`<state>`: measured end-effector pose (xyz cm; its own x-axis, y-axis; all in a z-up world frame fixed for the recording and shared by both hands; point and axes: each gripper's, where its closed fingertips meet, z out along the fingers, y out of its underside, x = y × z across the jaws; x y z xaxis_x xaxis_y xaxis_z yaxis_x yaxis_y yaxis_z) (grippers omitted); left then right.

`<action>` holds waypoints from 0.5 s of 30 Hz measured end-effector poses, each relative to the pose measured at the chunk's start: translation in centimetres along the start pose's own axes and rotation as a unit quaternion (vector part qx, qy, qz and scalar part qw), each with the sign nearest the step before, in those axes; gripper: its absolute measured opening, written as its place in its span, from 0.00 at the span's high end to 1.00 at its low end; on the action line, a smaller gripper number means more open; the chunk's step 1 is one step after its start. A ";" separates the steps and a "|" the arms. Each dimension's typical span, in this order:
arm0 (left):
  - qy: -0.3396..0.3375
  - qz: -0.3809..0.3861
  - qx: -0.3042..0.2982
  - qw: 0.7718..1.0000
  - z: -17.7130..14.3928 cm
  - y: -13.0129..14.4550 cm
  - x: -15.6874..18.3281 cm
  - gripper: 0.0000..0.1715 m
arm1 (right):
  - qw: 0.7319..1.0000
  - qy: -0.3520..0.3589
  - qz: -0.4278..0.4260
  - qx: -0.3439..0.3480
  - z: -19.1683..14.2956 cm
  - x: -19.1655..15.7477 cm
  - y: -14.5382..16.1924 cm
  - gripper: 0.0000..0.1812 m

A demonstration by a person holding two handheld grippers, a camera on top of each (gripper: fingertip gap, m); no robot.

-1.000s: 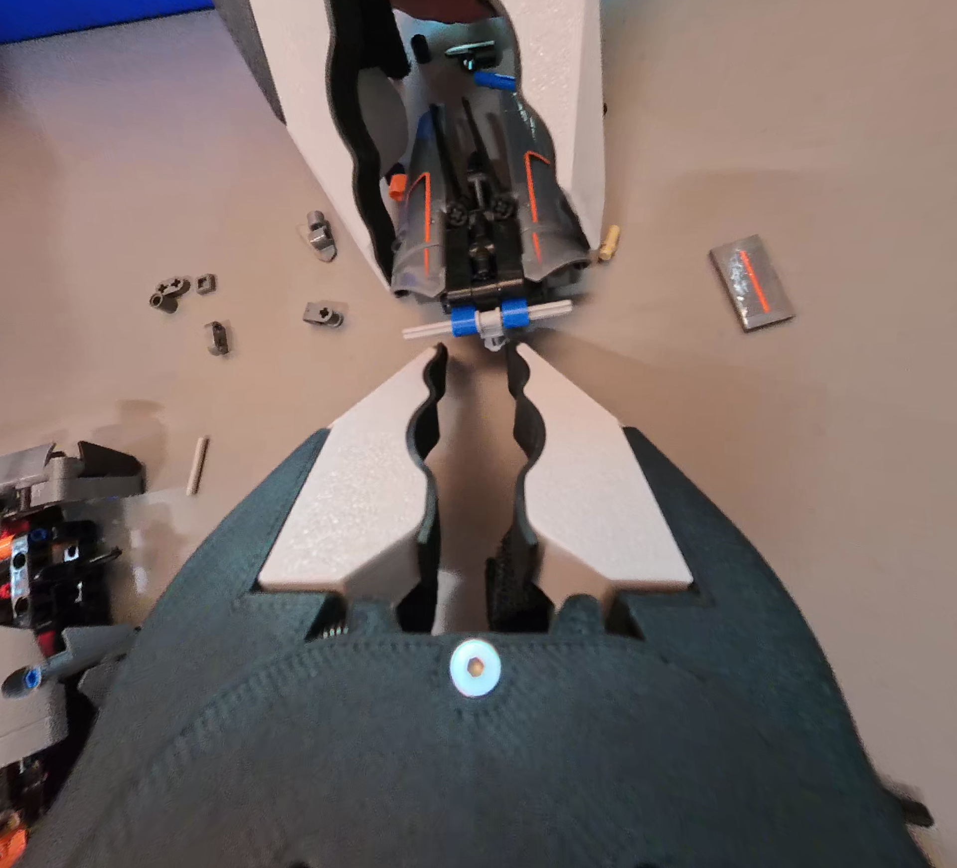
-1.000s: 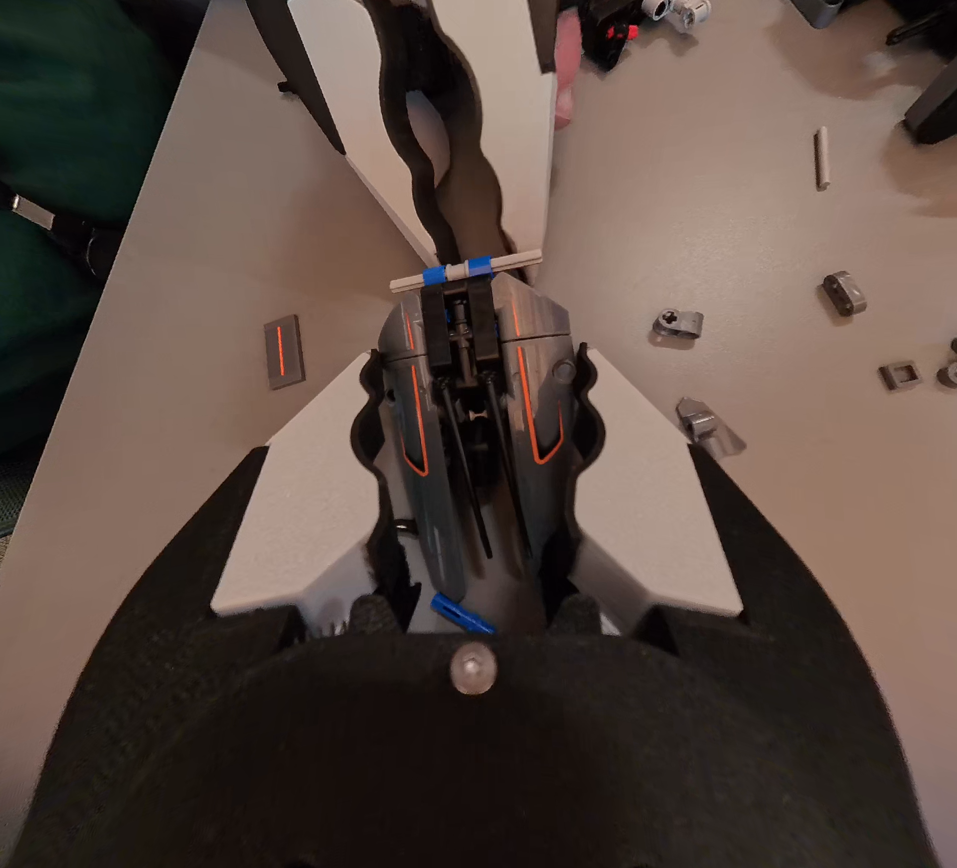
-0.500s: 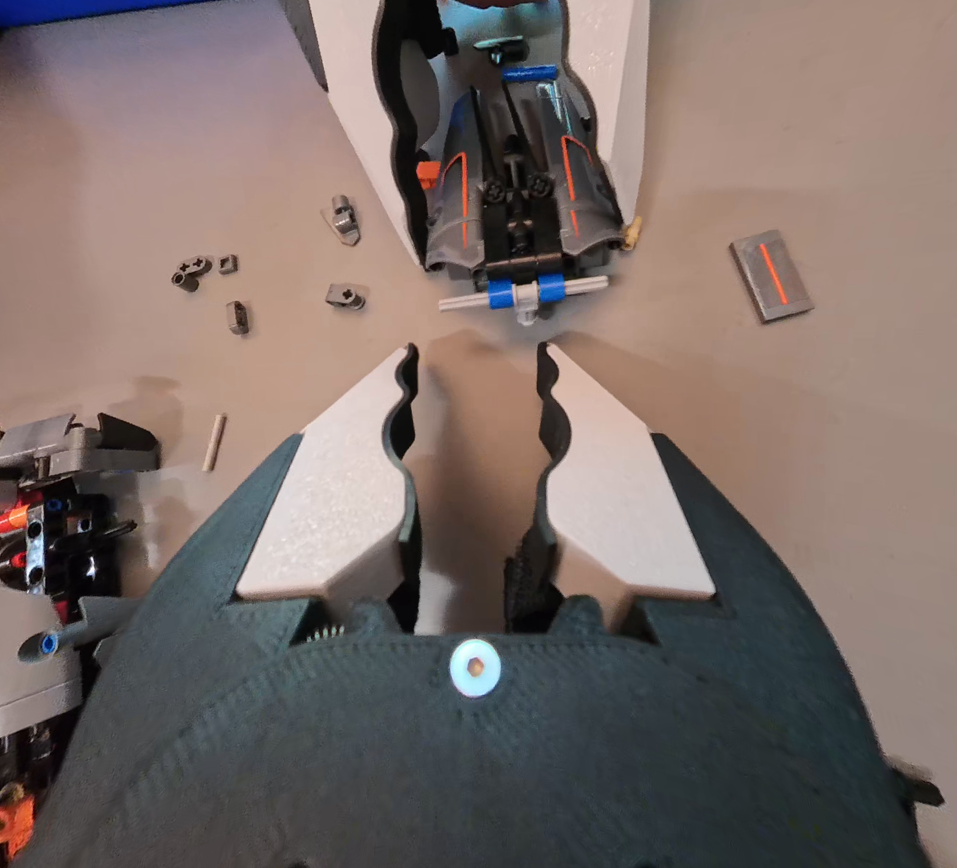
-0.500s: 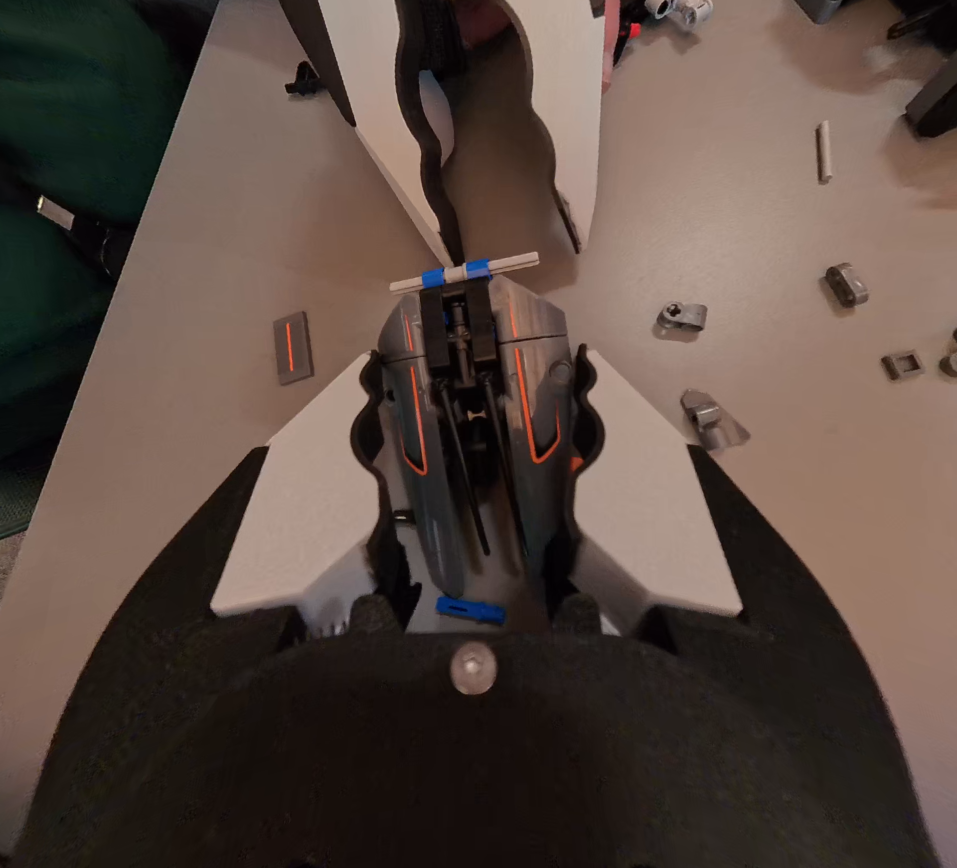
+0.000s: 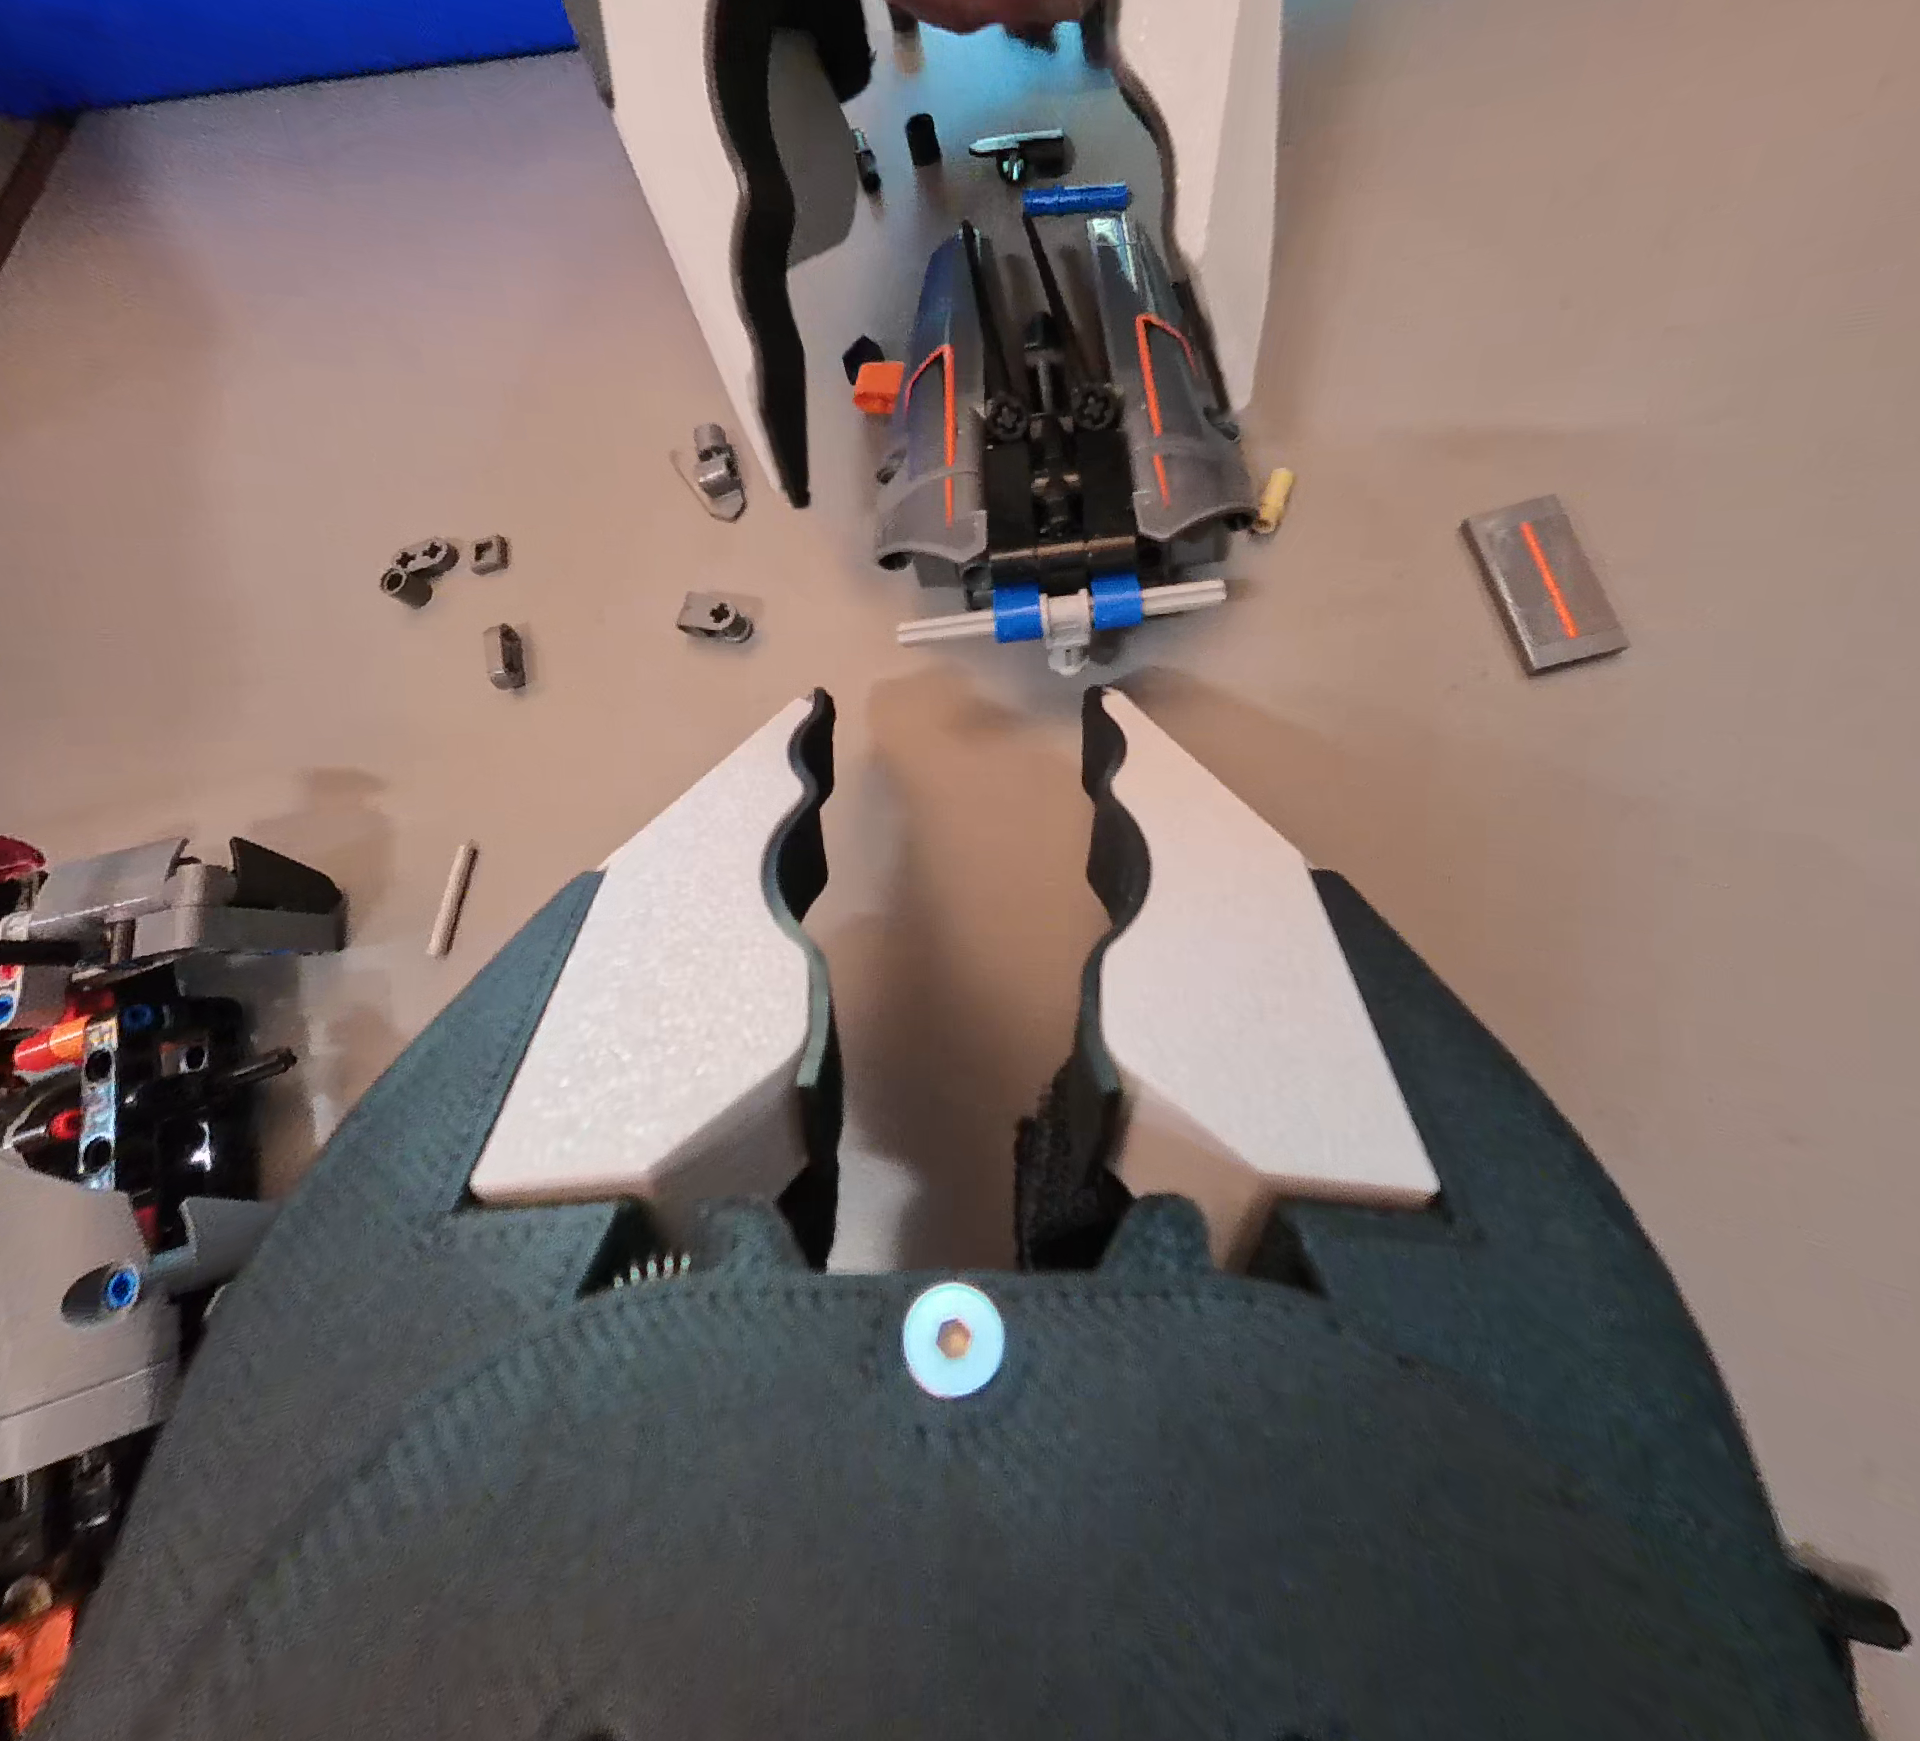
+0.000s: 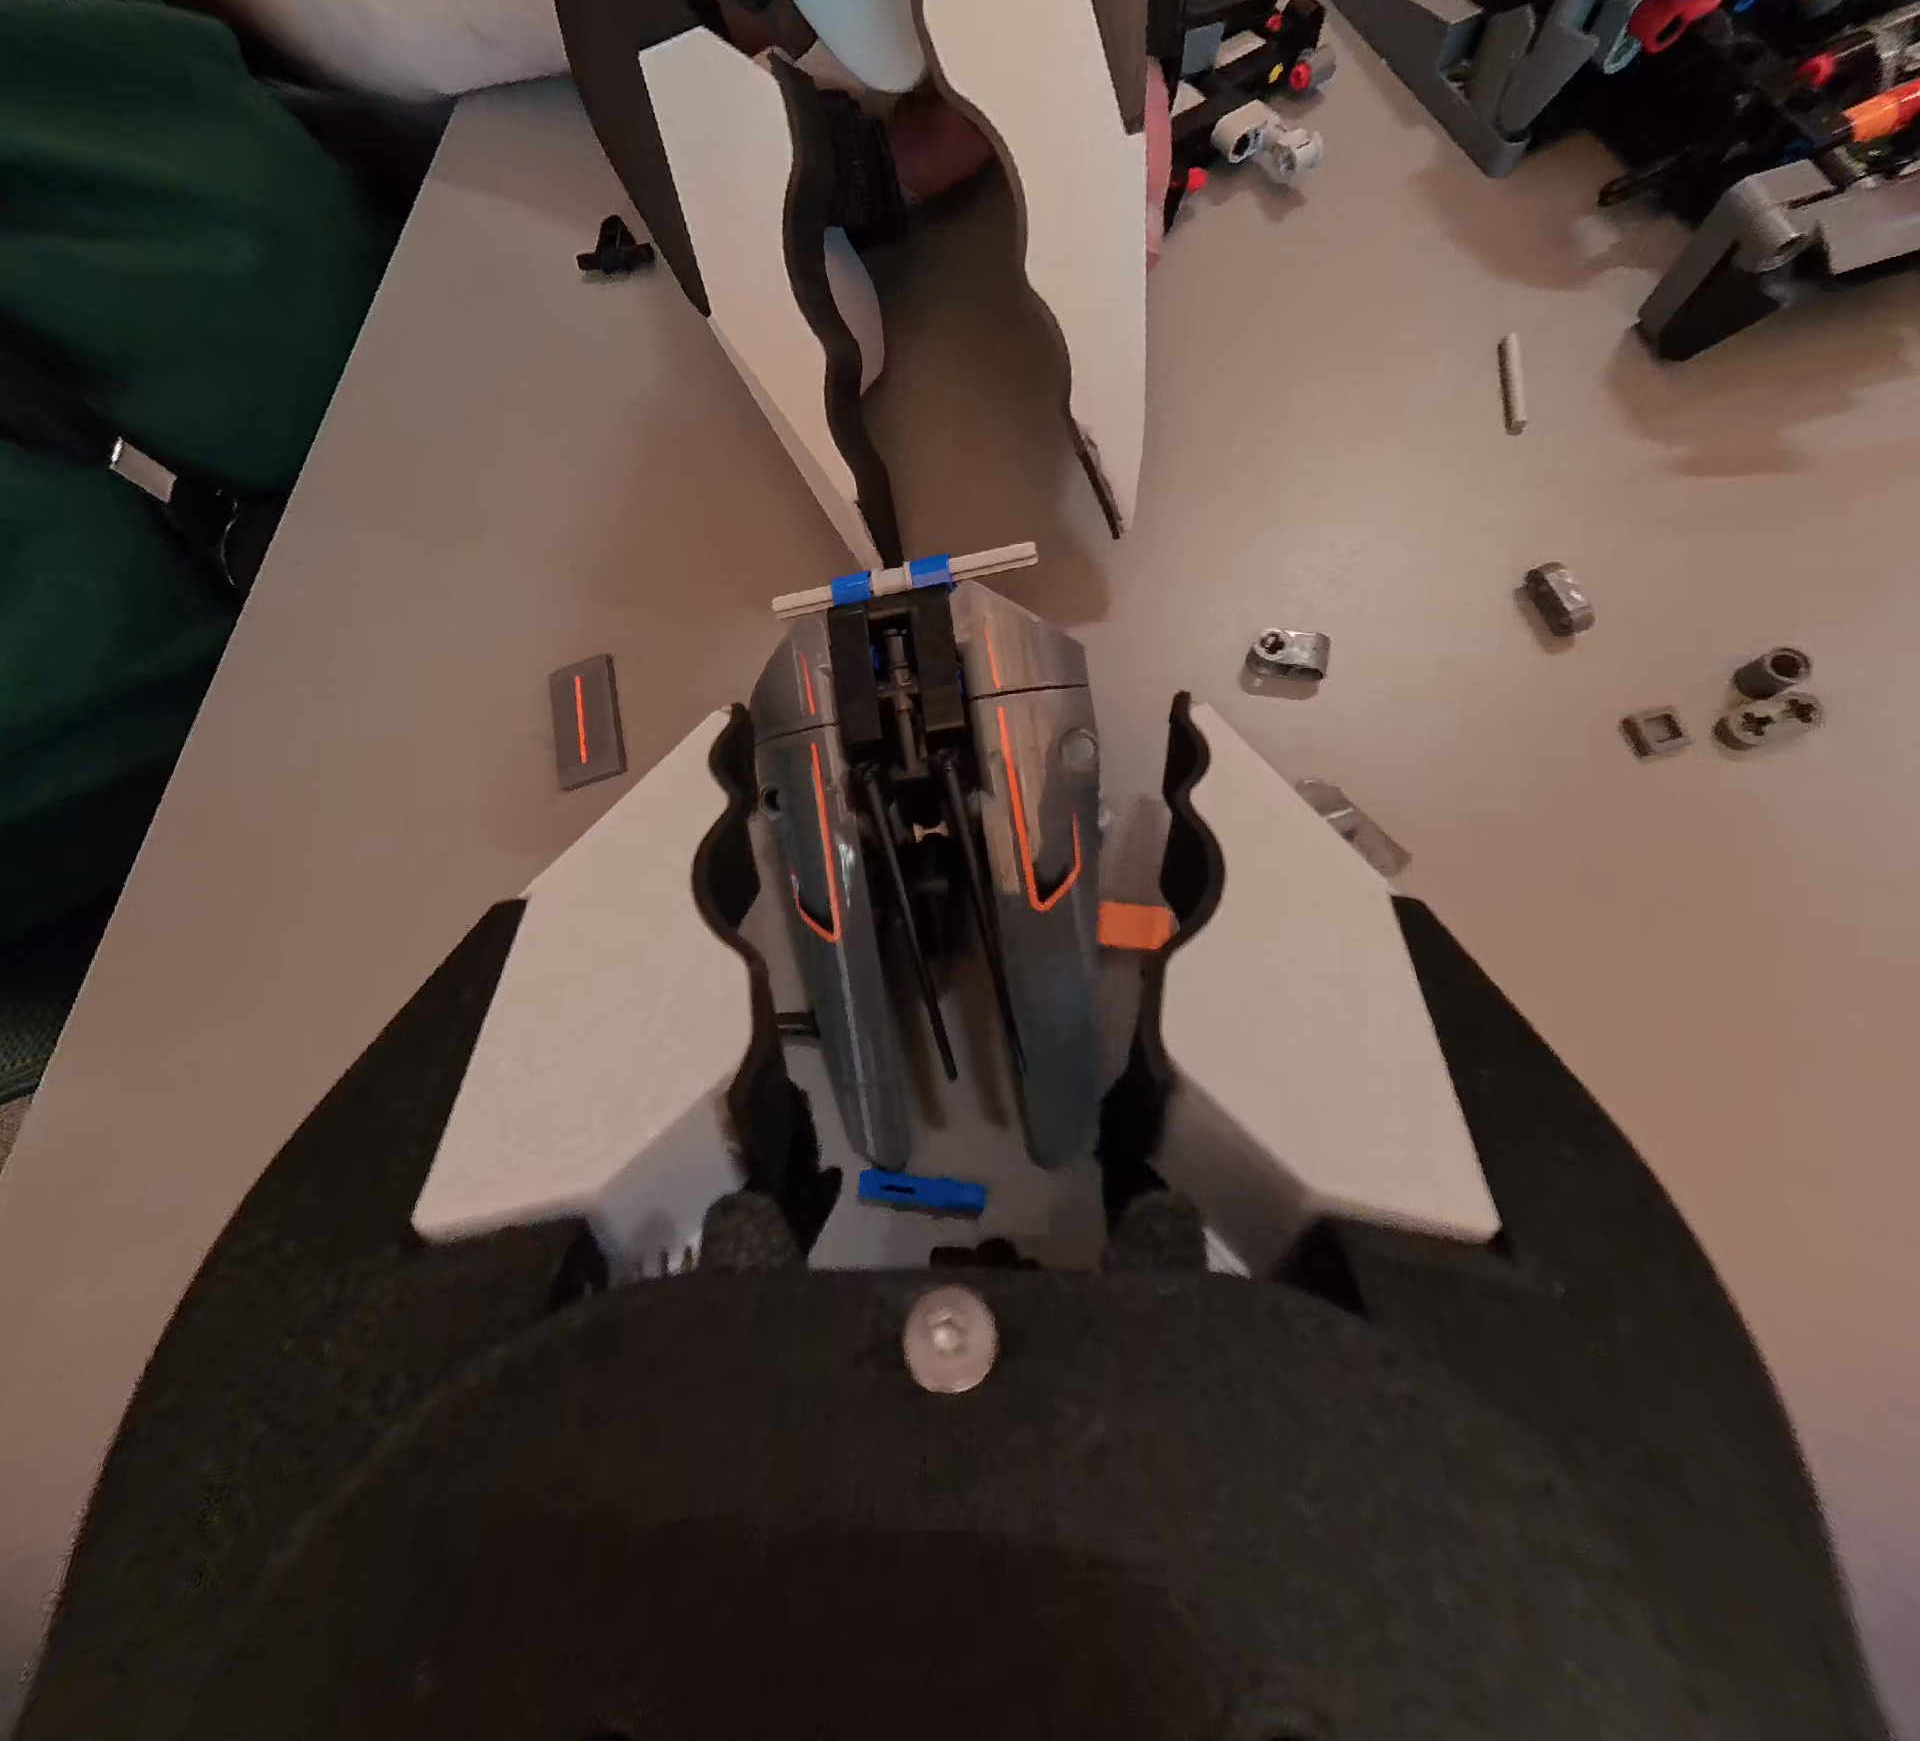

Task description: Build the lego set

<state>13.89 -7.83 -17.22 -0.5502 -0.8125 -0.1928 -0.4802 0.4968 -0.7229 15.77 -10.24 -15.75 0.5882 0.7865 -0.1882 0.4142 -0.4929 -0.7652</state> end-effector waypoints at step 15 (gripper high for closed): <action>0.000 0.002 0.004 1.000 0.1 -0.1 0.1 0.74 | 0.999 0.036 0.006 0.027 -1.5 1.4 -0.6 0.60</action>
<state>13.95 -8.01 -17.25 -0.5520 -0.8108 -0.1950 -0.4730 0.4970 -0.7275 17.37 -9.39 -14.64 0.6423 0.7510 -0.1531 0.3705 -0.4791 -0.7957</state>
